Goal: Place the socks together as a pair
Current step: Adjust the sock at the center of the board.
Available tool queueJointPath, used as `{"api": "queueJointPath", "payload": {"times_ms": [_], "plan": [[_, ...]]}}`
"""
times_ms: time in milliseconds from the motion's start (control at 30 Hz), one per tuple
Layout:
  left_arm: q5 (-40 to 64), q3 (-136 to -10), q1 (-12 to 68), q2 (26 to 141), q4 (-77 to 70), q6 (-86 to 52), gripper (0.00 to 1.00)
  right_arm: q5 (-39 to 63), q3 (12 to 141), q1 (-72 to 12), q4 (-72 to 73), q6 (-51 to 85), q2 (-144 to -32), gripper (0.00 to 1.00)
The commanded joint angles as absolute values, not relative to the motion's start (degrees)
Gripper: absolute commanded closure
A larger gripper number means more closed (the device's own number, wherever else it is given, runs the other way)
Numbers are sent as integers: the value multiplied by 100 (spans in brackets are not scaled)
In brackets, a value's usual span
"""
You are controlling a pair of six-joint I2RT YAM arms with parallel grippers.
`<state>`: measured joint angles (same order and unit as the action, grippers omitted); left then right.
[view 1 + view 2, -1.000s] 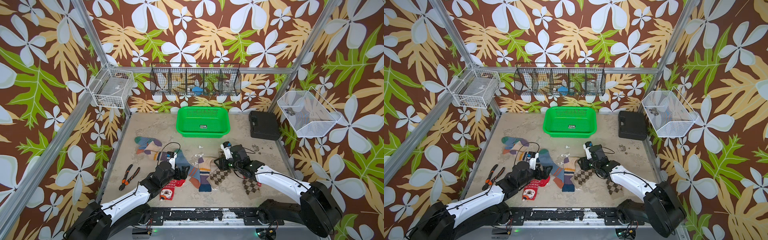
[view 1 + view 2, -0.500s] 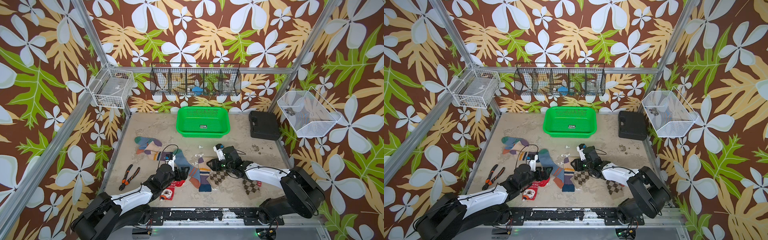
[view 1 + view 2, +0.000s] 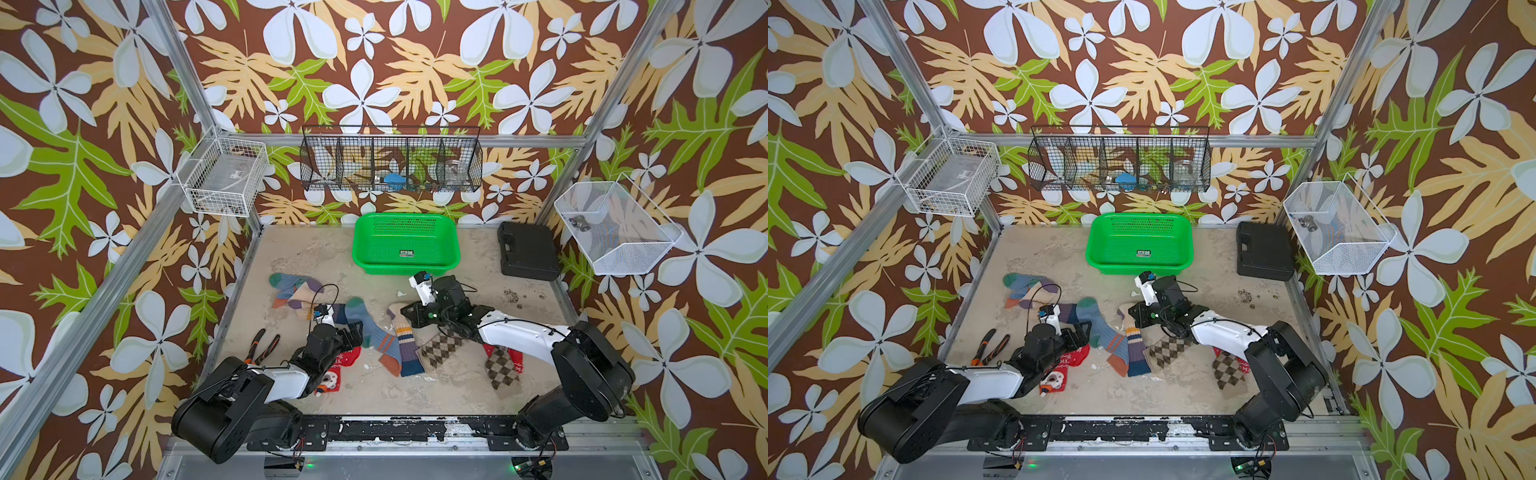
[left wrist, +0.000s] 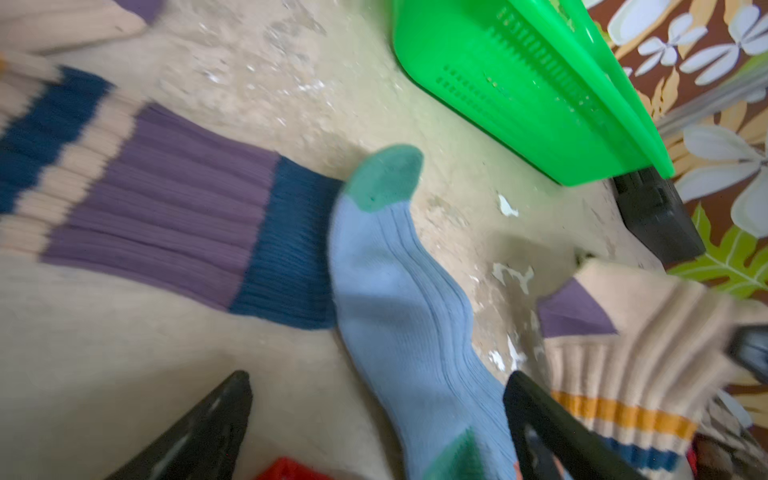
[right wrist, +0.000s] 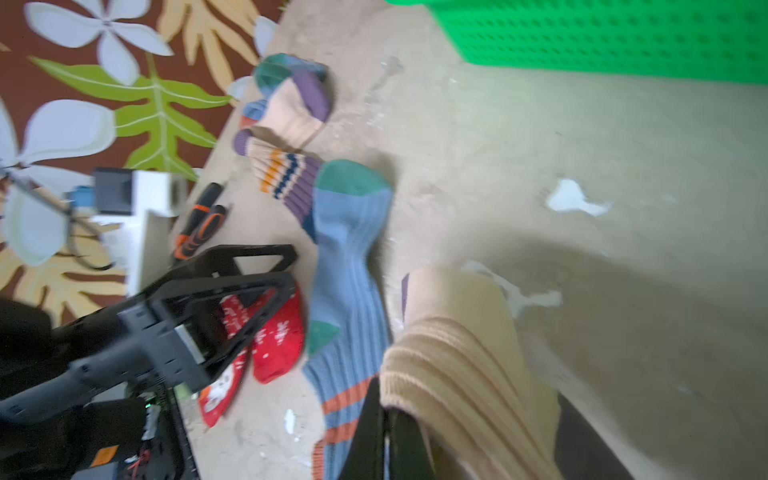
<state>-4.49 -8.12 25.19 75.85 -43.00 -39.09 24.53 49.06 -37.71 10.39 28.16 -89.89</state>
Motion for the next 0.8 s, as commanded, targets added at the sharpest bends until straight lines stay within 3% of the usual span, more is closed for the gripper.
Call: {"api": "queueJointPath", "payload": {"times_ms": [0, 133, 267, 400, 633, 767], "plan": [[-386, -817, 2305, 7634, -4526, -3938, 3, 3349, 5033, -3858, 941, 2597, -8934, 100], [-290, -795, 2304, 7469, -4522, -3922, 3, 3405, 5038, -3845, 484, 2247, -9086, 100], [-286, -720, 2304, 7075, -4360, -3872, 3, 2304, 5135, -3842, -335, 1951, -9669, 98], [-14, -756, 2303, 6799, -4165, -3867, 3, 797, 5058, -3761, -501, 2039, -9897, 76], [300, -1153, 2530, 6679, -3681, -3736, 3, 709, 4785, -3686, -293, 2196, -8772, 48], [100, -1540, 3064, 6886, -3533, -3628, 3, 568, 4294, -3397, -247, 2303, -7933, 42]]}}
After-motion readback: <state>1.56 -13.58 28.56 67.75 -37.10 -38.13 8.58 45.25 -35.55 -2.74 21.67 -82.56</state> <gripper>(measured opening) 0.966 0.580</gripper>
